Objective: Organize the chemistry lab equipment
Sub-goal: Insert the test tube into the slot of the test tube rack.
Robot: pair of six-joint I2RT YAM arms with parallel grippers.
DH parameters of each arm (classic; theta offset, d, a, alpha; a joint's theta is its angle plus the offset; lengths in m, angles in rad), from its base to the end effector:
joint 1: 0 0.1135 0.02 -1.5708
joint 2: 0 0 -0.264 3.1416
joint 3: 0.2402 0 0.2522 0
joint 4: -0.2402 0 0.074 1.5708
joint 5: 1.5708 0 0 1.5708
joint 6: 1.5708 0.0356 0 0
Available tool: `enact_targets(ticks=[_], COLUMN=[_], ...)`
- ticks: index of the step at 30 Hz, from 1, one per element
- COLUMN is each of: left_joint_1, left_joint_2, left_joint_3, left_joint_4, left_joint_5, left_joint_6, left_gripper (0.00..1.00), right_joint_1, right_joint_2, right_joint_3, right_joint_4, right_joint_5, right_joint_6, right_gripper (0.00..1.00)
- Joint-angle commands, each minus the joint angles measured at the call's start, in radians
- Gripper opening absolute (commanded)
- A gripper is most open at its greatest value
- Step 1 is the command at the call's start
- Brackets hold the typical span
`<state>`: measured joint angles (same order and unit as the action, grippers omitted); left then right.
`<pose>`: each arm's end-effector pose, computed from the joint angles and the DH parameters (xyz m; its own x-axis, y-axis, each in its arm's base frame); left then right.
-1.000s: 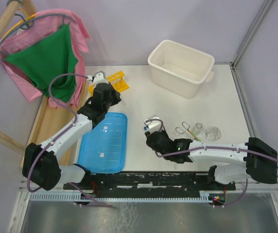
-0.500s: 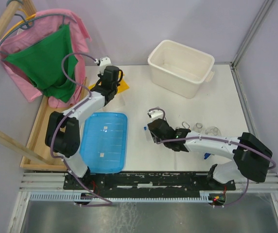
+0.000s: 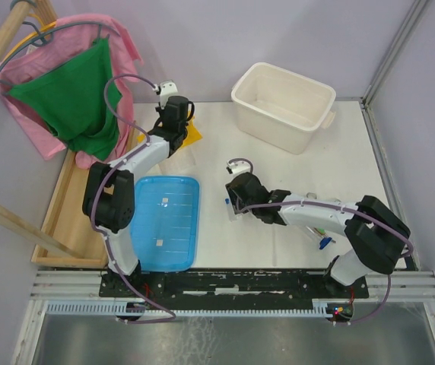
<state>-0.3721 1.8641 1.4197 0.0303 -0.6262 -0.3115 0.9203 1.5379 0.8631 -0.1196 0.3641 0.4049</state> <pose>0.4151 -0.1396 0.2737 -0.2939 -0.1519 -0.9437 -0.3102 0.9490 -0.0561 0.2010 0.2432 0.1946 -0.6305 -0.2207 -0.7441 -0.3744 0.9263 0.0425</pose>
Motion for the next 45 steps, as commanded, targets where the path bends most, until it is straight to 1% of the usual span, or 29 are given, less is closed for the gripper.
enact_targets(ticks=[1,9,23,38,41,45], left_joint_1=[0.01,0.015,0.018,0.017,0.019,0.019], left_joint_2=[0.028,0.04,0.058,0.074,0.085,0.092], left_joint_3=[0.059,0.068,0.073,0.068,0.063,0.055], left_joint_4=[0.031,0.018,-0.006,-0.019,-0.021,-0.022], left_joint_5=[-0.008,-0.004,0.022,0.02,0.018,0.02], left_joint_6=[0.033,0.029,0.011,0.01,0.001,-0.01], left_gripper=[0.03,0.03,0.03,0.03,0.05,0.1], right_joint_1=[-0.02,-0.037,-0.047,-0.05,-0.051,-0.051], right_joint_2=[0.014,0.023,0.019,0.019,0.026,0.033], right_joint_3=[0.051,0.05,0.044,0.05,0.054,0.061], right_joint_4=[0.055,0.067,0.066,0.06,0.056,0.047], right_joint_5=[-0.047,-0.076,-0.076,-0.09,-0.1,-0.11], right_joint_6=[-0.018,-0.016,-0.017,-0.021,-0.02,-0.016], right_gripper=[0.51,0.51,0.51,0.5,0.51,0.51])
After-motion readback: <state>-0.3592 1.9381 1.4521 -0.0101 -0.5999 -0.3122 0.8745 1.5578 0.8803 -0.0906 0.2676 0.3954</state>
